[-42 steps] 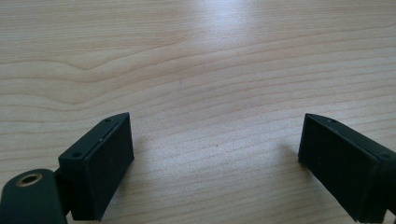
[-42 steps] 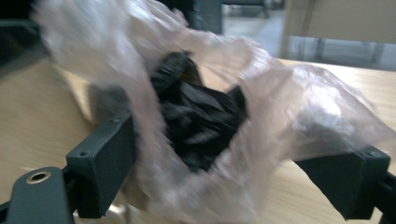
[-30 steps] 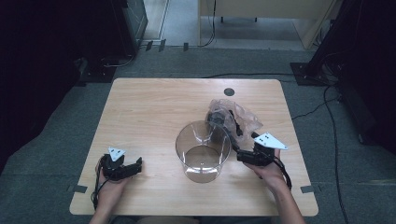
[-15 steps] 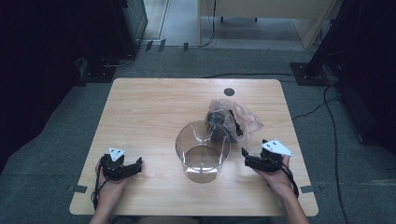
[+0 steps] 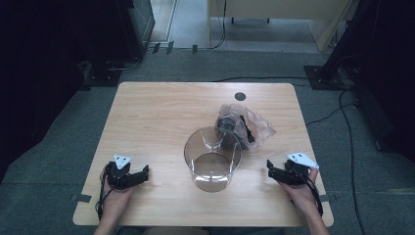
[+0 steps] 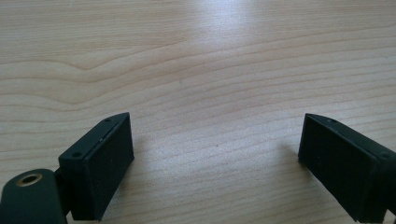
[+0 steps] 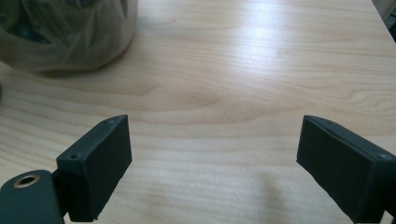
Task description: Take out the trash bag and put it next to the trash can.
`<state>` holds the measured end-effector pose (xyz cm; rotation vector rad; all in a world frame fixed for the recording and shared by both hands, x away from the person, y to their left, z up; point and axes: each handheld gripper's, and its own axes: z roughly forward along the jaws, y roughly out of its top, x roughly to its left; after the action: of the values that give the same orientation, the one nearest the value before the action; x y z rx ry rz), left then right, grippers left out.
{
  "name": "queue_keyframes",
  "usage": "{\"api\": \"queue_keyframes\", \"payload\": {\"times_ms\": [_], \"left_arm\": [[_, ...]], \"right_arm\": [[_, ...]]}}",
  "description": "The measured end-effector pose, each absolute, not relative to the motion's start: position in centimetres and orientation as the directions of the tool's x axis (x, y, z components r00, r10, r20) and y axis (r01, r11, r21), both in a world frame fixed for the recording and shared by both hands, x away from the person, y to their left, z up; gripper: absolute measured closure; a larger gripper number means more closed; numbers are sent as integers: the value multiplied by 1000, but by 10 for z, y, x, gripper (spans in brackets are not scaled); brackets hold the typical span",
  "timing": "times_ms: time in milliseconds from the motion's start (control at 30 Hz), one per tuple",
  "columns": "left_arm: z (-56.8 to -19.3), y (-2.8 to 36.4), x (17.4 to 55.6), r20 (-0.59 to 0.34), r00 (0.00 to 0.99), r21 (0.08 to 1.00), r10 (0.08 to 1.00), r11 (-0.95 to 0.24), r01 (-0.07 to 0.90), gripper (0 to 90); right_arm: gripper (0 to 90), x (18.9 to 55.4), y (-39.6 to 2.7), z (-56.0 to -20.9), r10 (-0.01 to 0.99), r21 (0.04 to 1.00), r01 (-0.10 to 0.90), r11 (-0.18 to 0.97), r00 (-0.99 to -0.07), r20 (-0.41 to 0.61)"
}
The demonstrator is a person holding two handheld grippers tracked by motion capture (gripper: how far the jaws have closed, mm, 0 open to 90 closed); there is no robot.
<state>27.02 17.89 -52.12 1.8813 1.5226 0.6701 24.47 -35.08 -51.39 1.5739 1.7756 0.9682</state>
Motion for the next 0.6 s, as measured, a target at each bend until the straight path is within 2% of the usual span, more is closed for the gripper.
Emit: {"api": "queue_keyframes", "payload": {"times_ms": [600], "left_arm": [[-521,179,270,4,207,734,978,-143,664,100]], "right_arm": [[103,228,-366,-525,998,776,629,43,-58,-8]]}}
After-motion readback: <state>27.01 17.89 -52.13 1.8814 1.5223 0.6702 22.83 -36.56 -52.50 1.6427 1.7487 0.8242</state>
